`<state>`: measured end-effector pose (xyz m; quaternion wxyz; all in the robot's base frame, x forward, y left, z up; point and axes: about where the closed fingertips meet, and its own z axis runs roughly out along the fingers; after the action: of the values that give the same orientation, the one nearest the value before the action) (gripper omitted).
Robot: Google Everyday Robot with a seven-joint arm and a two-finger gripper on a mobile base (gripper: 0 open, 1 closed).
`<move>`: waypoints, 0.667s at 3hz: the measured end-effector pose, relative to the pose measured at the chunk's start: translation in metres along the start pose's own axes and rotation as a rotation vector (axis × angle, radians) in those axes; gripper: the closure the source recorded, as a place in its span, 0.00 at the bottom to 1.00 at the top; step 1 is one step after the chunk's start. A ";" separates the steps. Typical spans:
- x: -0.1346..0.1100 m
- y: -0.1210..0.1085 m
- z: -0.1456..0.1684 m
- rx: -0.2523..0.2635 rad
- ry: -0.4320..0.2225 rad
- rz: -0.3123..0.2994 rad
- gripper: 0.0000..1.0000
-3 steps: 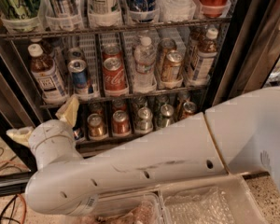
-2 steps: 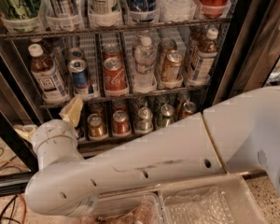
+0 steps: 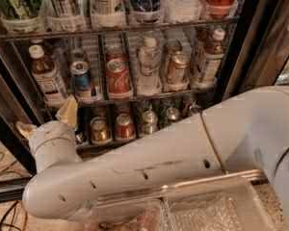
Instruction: Pick blue plastic bottle from middle shelf of fridge
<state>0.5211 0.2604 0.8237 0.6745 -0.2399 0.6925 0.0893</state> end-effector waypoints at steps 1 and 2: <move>-0.006 0.003 0.006 -0.006 -0.014 -0.015 0.20; -0.011 0.002 0.010 -0.003 -0.026 -0.028 0.28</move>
Offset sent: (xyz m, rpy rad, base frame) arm 0.0125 0.0117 0.0150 -0.0228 -0.0527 0.0121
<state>0.5292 0.2692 0.8337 0.6843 -0.2494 0.6801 0.0837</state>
